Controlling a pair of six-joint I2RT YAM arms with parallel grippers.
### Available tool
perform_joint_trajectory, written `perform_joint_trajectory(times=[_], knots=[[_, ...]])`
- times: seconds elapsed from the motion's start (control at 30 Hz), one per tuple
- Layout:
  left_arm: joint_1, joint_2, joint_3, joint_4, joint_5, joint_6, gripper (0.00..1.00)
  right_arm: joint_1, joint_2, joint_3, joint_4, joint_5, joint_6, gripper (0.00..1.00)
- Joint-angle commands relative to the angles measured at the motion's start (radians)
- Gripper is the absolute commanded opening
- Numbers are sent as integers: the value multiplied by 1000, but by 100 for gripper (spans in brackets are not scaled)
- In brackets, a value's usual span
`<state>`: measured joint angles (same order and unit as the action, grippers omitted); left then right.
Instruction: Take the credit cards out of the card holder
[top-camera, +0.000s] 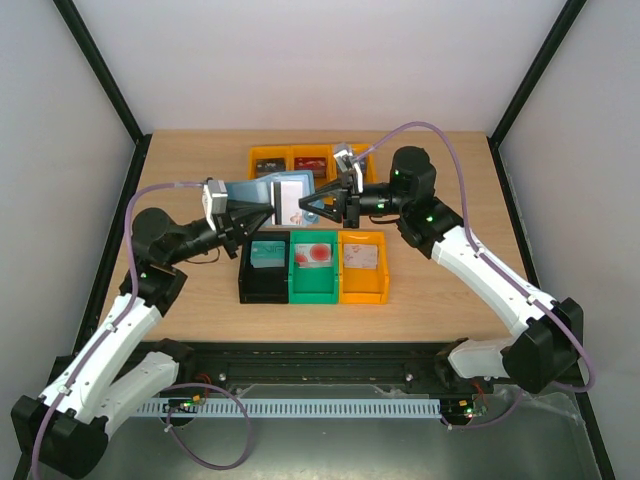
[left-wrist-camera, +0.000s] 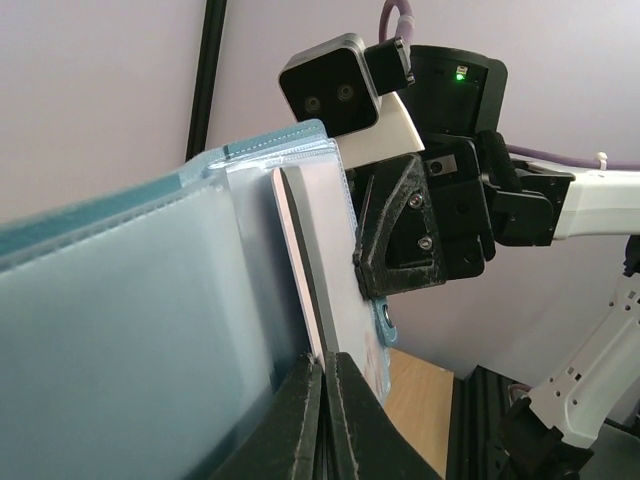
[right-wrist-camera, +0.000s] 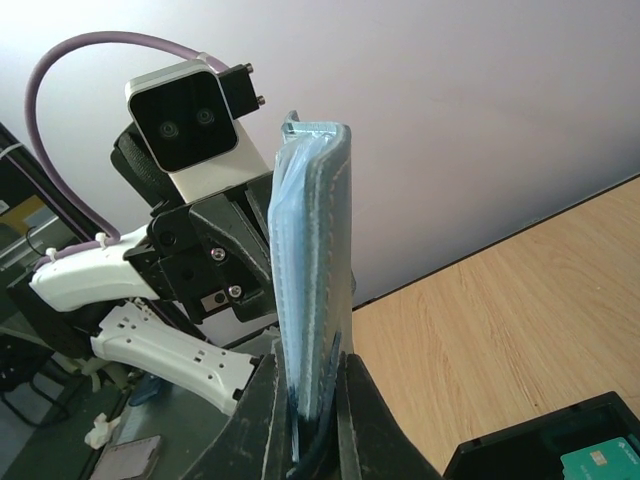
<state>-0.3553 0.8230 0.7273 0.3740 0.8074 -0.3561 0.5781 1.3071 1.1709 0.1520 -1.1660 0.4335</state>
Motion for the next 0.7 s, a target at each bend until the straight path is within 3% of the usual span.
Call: perform_joint_trajectory(times=[0.0,0.1,0.27,0.43,0.5,0.57,0.67], knots=[[12,-11,-1,52,53,22,2,-17,-11,34,33,-50,48,2],[-14,8,-7,69,55,-4,2,-11,10,42,56,-67,77,2],[-27,29,-8,85,37,-44,18,-1,3,44,89,-64,85,2],[-44,45,-6,84,34,-34,23,5,7,44,114,-71,98,2],[-47,49,-4,82,31,-32,20,5,7,45,119,-74,100,2],[-47,47,-2,79,30,-30,5,5,6,44,119,-77,98,2],[-45,38,3,57,22,-26,2,3,-2,41,102,-81,79,2]])
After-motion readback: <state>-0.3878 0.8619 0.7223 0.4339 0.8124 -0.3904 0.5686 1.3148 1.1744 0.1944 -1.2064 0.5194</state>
